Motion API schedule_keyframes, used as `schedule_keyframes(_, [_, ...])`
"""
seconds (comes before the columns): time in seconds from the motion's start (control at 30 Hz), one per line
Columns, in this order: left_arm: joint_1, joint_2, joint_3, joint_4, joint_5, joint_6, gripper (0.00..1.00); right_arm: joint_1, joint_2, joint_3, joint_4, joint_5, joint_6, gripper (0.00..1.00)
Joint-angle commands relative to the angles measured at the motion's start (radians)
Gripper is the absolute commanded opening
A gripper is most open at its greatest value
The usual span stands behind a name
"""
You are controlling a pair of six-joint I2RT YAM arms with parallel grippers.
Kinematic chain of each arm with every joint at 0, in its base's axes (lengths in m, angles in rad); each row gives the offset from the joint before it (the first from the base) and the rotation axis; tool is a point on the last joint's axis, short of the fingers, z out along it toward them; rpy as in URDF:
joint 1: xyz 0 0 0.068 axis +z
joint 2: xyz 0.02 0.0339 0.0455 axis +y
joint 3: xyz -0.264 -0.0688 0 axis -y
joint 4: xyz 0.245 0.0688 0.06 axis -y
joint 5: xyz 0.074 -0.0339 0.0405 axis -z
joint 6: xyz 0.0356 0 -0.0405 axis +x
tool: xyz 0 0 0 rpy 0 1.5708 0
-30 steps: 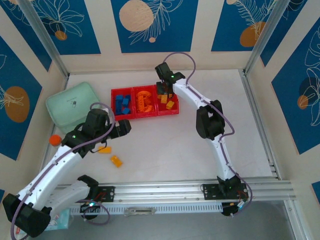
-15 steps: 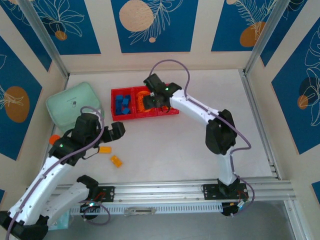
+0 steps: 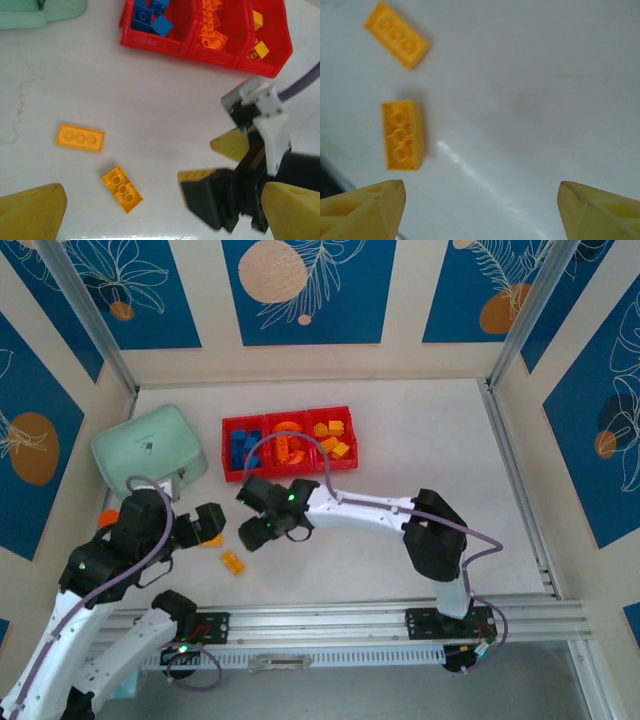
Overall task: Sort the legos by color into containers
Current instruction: Pick up the lego from the bottom-left of the table.
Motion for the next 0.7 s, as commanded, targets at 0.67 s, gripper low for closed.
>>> schedule_keyframes(0.67, [0.012, -0.126, -0.014, -0.161, -0.109, -0.141, 0.99, 0.101, 0.317, 0.243, -0.005, -0.113, 0.037, 0.73])
